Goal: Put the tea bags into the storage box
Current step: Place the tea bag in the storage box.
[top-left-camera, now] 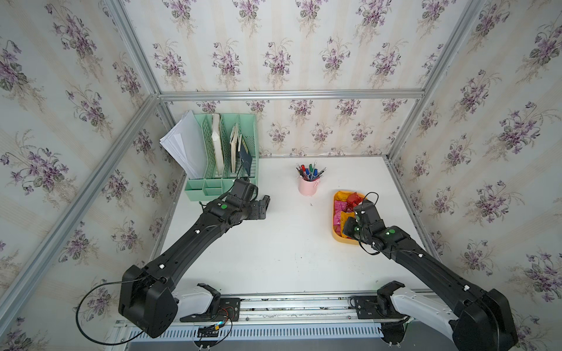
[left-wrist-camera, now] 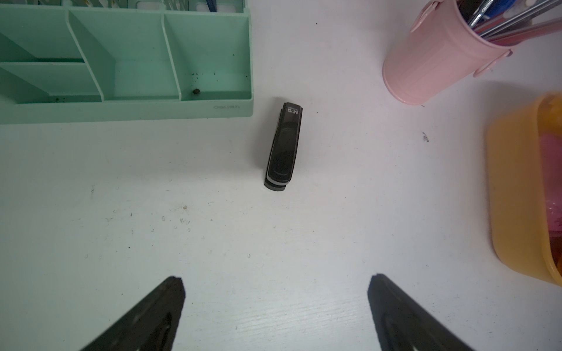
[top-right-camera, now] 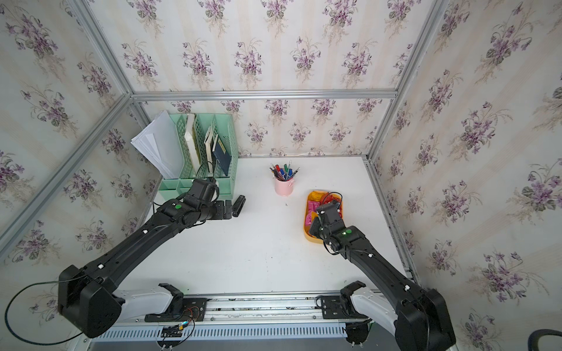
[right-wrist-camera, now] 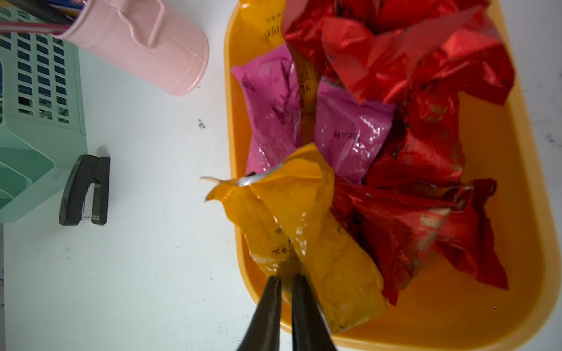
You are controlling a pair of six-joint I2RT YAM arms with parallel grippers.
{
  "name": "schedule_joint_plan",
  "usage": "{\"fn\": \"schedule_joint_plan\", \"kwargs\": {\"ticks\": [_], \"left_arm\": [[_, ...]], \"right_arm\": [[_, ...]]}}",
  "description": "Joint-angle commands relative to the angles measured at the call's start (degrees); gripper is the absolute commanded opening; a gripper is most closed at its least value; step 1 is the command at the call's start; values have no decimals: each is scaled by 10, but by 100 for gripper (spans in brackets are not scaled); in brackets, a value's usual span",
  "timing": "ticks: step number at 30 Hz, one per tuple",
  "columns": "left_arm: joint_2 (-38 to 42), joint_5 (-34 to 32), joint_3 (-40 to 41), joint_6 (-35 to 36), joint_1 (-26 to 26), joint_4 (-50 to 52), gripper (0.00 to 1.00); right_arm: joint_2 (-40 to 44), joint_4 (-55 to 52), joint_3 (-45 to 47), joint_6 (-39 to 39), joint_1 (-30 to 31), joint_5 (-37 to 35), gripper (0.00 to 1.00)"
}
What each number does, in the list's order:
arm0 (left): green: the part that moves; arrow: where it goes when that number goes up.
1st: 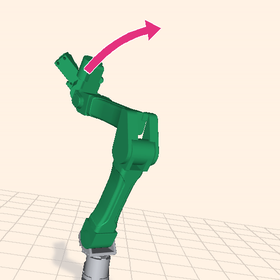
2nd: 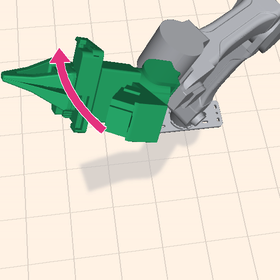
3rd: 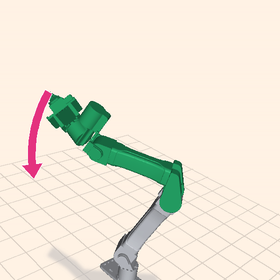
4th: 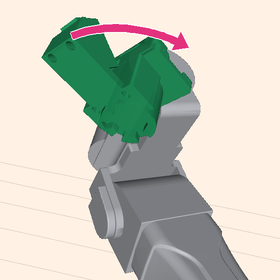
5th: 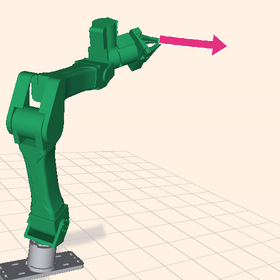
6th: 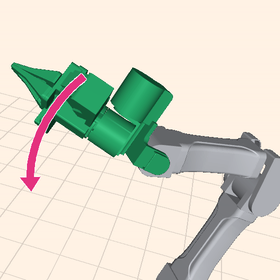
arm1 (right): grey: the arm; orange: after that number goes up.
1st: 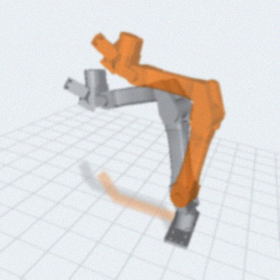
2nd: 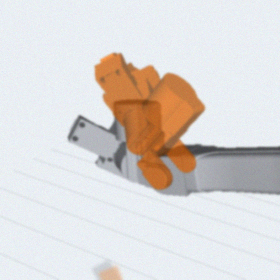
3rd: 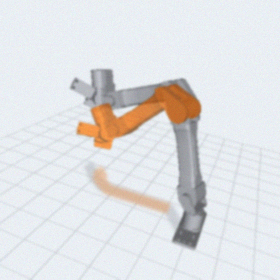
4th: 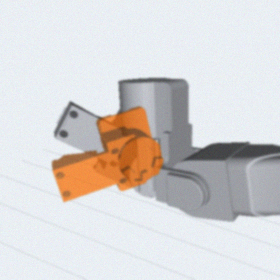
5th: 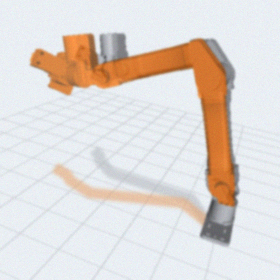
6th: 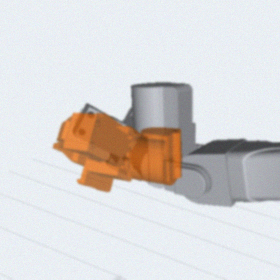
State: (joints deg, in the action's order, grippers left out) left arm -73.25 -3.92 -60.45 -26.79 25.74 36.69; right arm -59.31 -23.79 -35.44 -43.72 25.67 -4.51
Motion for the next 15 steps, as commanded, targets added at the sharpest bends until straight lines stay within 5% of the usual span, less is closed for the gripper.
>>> {"fn": "schedule_joint_plan", "kwargs": {"ticks": [1,9,15], "left_arm": [[7,3,12,-3,-1,4,99],[25,-4,20,16,-7,11,99],[48,-34,35,56,-27,2,99]], "right_arm": [[-6,34,16,-21,0,-5,15],[-53,71,2,-29,0,21,15],[38,39,-28,-29,0,-38,26]]}}
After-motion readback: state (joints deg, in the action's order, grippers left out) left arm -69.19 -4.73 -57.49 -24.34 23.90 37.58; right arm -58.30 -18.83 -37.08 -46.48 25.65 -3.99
